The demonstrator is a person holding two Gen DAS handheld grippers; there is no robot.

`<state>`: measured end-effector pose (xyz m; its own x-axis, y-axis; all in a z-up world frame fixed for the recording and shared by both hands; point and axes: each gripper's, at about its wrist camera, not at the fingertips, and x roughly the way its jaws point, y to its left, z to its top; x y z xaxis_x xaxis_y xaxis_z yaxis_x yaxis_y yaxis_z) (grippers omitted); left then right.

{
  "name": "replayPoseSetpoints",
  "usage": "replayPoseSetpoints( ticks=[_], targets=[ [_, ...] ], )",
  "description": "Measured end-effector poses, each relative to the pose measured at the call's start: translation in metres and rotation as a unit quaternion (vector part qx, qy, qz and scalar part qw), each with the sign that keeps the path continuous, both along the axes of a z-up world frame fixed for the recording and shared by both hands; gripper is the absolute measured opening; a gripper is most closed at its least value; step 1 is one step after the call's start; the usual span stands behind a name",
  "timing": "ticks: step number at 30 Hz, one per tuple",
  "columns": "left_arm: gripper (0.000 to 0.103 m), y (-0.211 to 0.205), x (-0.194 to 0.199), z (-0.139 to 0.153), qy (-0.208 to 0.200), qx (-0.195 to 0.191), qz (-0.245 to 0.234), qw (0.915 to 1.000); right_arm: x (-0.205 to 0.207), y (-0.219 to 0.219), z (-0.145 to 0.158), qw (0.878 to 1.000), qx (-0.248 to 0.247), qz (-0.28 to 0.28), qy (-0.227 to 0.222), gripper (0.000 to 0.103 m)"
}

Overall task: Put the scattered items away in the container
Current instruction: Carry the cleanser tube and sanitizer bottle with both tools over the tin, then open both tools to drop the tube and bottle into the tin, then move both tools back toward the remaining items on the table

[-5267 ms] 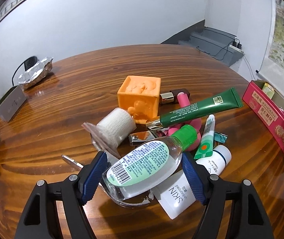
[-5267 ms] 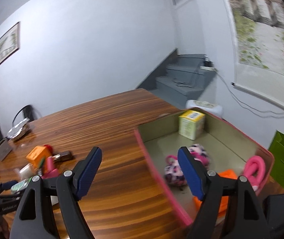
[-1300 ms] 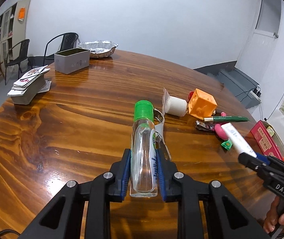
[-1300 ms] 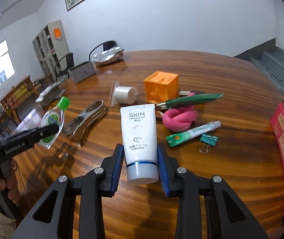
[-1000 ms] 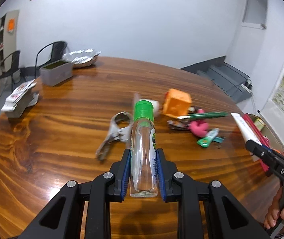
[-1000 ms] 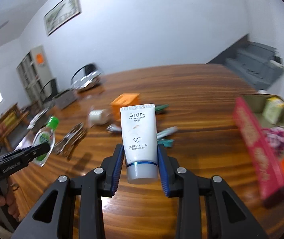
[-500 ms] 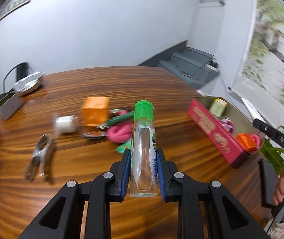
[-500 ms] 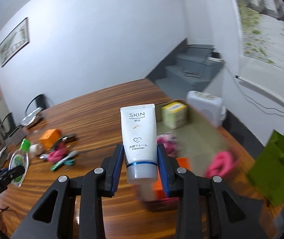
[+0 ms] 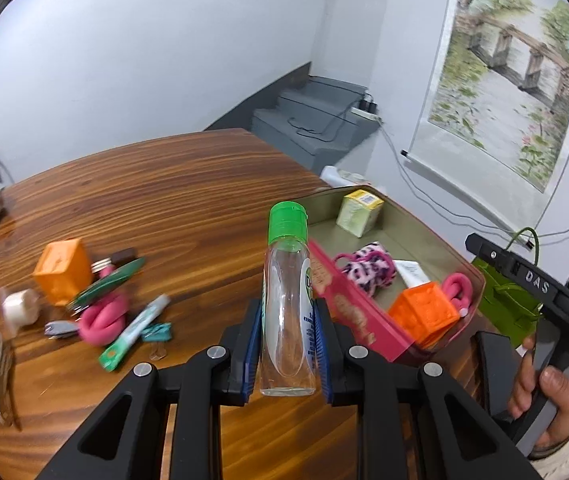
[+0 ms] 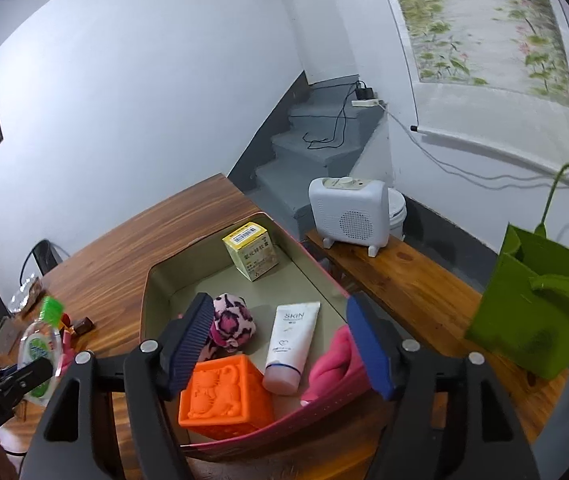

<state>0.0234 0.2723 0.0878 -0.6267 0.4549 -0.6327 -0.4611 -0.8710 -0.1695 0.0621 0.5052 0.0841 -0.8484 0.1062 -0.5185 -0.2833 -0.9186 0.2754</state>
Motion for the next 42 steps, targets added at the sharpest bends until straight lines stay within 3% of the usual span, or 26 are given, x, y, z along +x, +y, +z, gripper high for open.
replayPoseSetpoints(
  ticks=[18, 20, 23, 26, 34, 38, 42],
  targets=[
    [0.026, 0.070, -0.052, 0.004, -0.015, 0.019, -0.058, 0.9980, -0.003, 0.002, -0.007, 1.000, 0.001, -0.010, 0.014, 0.078],
    [0.031, 0.079, -0.057, 0.005, -0.010, 0.022, -0.068, 0.9974, -0.003, 0.001, -0.007, 1.000, 0.004, -0.012, 0.015, 0.078],
    [0.080, 0.082, -0.057, 0.011, 0.004, 0.037, -0.067, 0.9971, -0.002, 0.002, -0.007, 1.000, 0.006, -0.015, 0.014, 0.079],
    [0.081, 0.075, -0.052, 0.016, 0.022, 0.039, -0.057, 0.9974, -0.002, 0.003, -0.008, 1.000, 0.003, -0.019, 0.011, 0.079],
    [0.081, 0.047, -0.053, 0.012, 0.005, 0.034, -0.027, 0.9990, 0.000, -0.007, -0.004, 1.000, 0.005, -0.011, 0.013, 0.080],
    [0.093, 0.032, -0.050, 0.008, -0.004, 0.034, -0.004, 0.9994, 0.001, -0.017, 0.000, 1.000, 0.010, -0.002, 0.016, 0.080],
    [0.093, 0.010, -0.048, 0.008, -0.010, 0.038, 0.015, 0.9991, 0.000, -0.030, 0.003, 1.000, 0.012, 0.011, 0.017, 0.081]
  ],
)
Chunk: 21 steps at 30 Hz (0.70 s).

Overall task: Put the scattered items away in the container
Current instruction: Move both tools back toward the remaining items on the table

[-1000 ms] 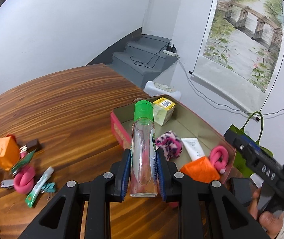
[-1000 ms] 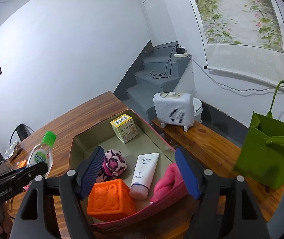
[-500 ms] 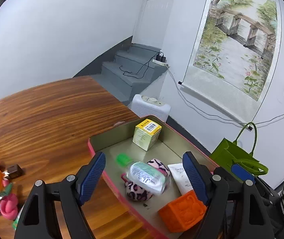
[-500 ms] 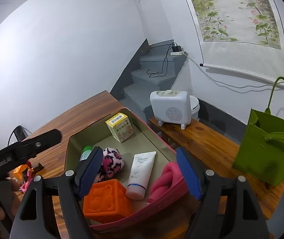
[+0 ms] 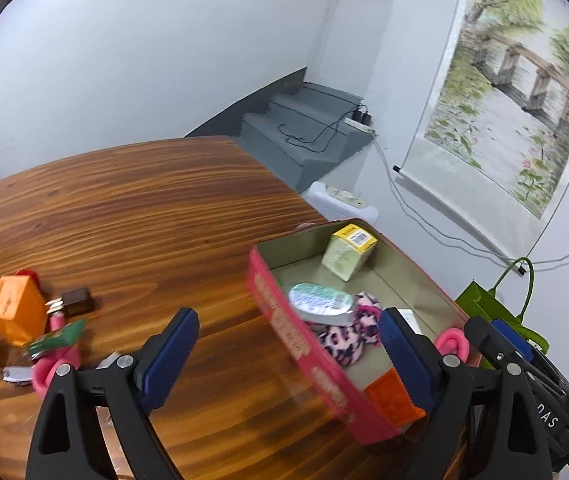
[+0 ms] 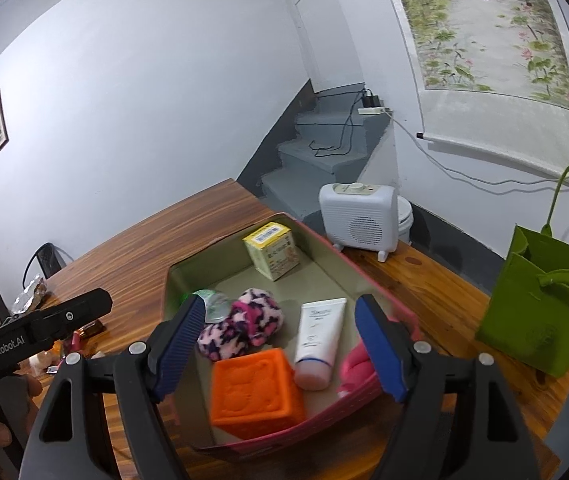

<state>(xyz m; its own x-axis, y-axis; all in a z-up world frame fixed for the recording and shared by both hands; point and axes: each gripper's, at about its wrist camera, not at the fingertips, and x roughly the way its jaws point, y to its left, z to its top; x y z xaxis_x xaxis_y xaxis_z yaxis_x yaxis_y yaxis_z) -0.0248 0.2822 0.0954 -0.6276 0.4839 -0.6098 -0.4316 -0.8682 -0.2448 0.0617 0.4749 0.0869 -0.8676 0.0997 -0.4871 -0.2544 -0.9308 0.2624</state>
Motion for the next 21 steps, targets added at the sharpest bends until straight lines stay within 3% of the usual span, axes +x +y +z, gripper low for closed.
replayPoseSetpoints(
  ticks=[9, 21],
  targets=[
    [0.093, -0.070, 0.010, -0.007, -0.014, 0.001, 0.064, 0.9979, -0.009, -0.051, 0.005, 0.999, 0.007, 0.053, 0.002, 0.082],
    [0.093, -0.178, 0.039, -0.015, 0.015, -0.016, 0.158, 0.9872, -0.034, -0.141, 0.003, 0.988, 0.024, 0.149, -0.017, 0.082]
  ],
)
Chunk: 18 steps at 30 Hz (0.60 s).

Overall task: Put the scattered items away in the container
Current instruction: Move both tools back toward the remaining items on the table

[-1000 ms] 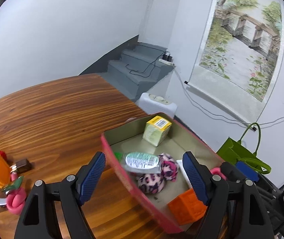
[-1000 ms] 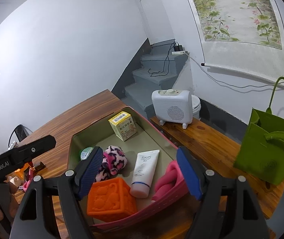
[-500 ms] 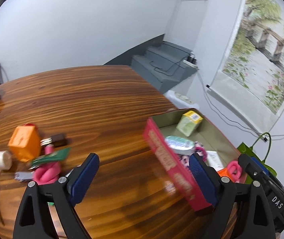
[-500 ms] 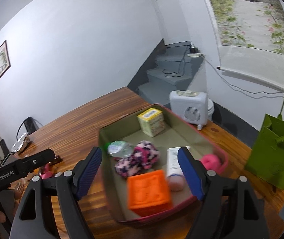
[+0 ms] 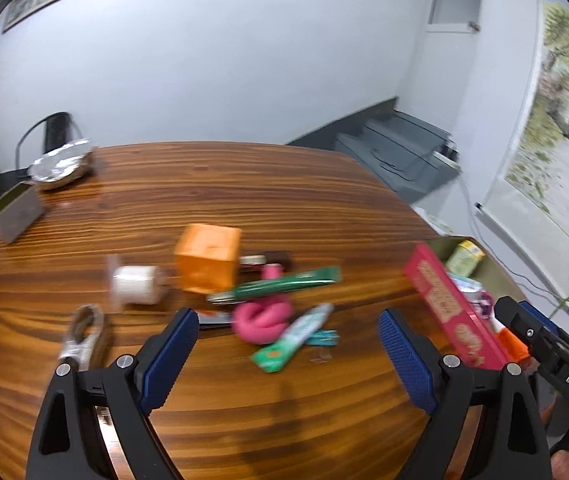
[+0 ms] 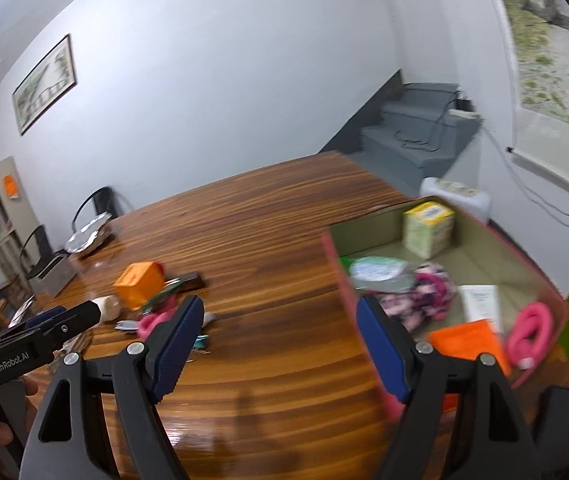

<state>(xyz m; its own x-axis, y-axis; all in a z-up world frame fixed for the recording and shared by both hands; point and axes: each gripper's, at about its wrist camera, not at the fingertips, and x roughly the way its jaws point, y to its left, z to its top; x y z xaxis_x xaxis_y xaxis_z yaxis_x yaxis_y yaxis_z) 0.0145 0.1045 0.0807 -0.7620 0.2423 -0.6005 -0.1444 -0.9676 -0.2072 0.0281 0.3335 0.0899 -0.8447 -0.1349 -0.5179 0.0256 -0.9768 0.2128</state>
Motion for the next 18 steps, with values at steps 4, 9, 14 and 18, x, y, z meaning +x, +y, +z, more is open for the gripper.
replayPoseSetpoints(
  ticks=[4, 9, 14, 18],
  targets=[
    [0.093, -0.047, 0.004, -0.011, -0.004, -0.006, 0.048, 0.9988, -0.012, -0.026, -0.009, 1.000, -0.003, 0.023, -0.019, 0.083],
    [0.093, -0.099, -0.001, -0.033, -0.032, -0.010, 0.094, 0.9950, -0.023, -0.053, -0.024, 0.999, -0.001, 0.034, -0.039, 0.083],
    [0.093, -0.121, -0.009, -0.051, -0.051, -0.011, 0.110, 0.9926, -0.029, -0.069, -0.036, 0.998, 0.012, 0.040, -0.056, 0.083],
    [0.093, -0.120, -0.014, -0.059, -0.059, -0.026, 0.108, 0.9920, -0.029, -0.070, -0.039, 0.997, 0.023, 0.036, -0.058, 0.083]
  ],
)
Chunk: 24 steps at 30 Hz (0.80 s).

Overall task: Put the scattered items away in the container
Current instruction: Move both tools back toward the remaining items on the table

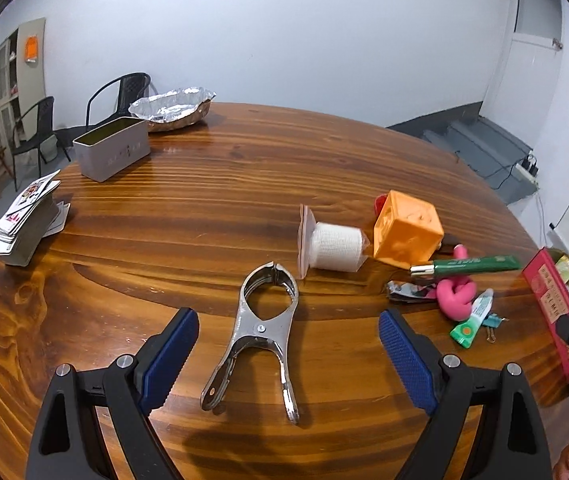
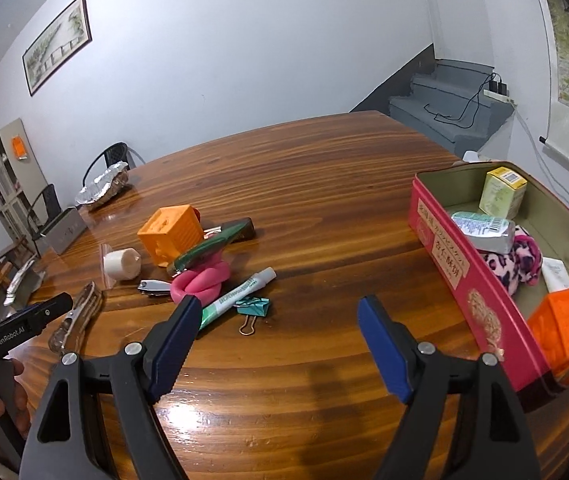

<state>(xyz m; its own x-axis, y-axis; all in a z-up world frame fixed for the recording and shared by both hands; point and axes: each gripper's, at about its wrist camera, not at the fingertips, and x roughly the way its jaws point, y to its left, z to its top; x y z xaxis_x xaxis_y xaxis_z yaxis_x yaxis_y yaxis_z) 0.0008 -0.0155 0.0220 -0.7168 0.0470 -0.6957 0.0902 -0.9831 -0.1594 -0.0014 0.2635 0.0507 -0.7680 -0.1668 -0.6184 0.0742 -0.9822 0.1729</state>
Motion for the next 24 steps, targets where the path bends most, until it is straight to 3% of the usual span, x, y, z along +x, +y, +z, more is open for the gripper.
replayPoseSetpoints(
  ticks=[4, 24],
  targets=[
    [0.093, 0.002, -0.008, -0.009, -0.016, -0.021, 0.002, 0.9996, -0.002, 0.001, -0.004, 1.000, -0.004, 0.001, -0.008, 0.083],
    [0.093, -0.016, -0.023, -0.030, -0.051, -0.021, 0.022, 0.9982, -0.002, -0.001, -0.008, 1.000, -0.003, 0.005, -0.019, 0.083]
  ],
)
